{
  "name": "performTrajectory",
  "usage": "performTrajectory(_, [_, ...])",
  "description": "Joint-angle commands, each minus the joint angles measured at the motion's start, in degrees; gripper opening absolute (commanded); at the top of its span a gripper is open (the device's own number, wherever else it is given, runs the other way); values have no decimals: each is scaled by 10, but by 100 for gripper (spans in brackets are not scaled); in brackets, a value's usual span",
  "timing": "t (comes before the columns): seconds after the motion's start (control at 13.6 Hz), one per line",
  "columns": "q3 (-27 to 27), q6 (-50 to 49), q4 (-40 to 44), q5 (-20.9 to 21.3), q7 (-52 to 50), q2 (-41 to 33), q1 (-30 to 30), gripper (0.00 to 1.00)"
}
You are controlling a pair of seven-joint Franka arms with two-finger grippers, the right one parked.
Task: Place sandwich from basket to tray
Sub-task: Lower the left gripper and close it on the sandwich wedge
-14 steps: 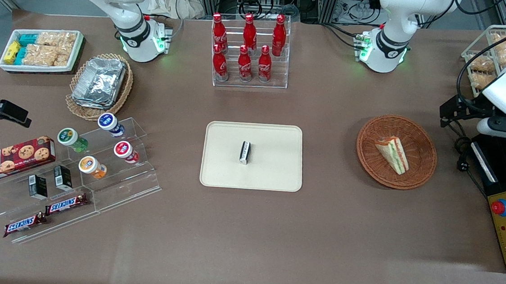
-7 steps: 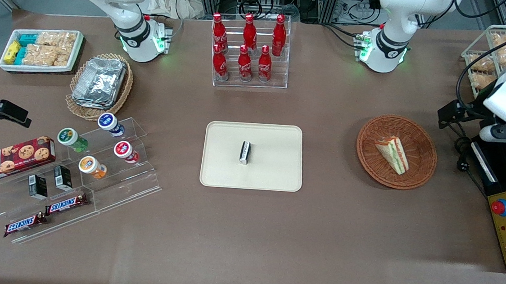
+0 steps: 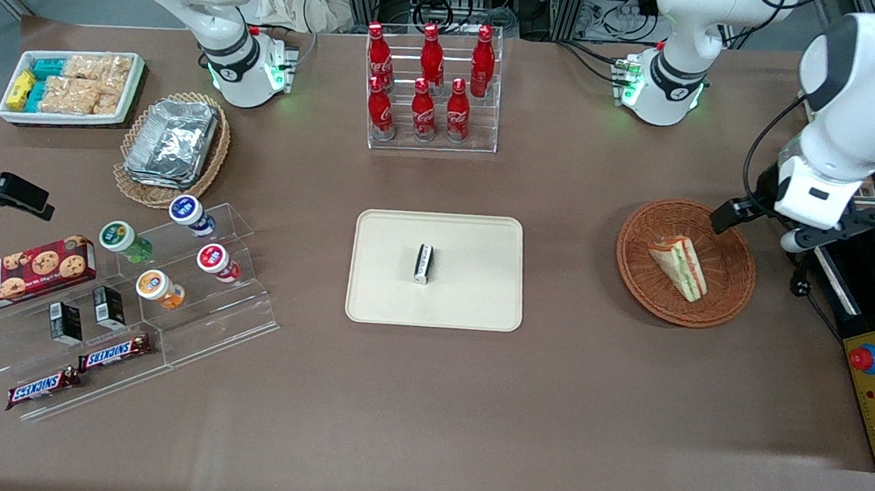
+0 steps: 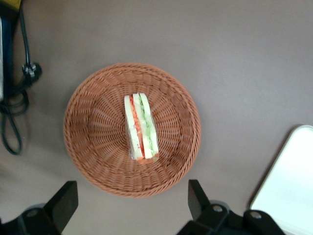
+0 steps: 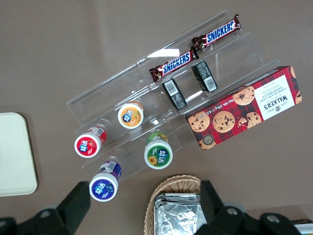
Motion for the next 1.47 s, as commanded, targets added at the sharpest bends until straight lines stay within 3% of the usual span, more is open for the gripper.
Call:
performTrajectory(0.0, [0,90,-88,8,-67,-27,-1,100])
performTrajectory(0.22, [1,218,-168,7,-115,6,13,100])
performTrajectory(0.59, [1,310,-189,6,-131,81,19,100])
performTrajectory(1.39, [1,382,-187,11,-170,166,14,99])
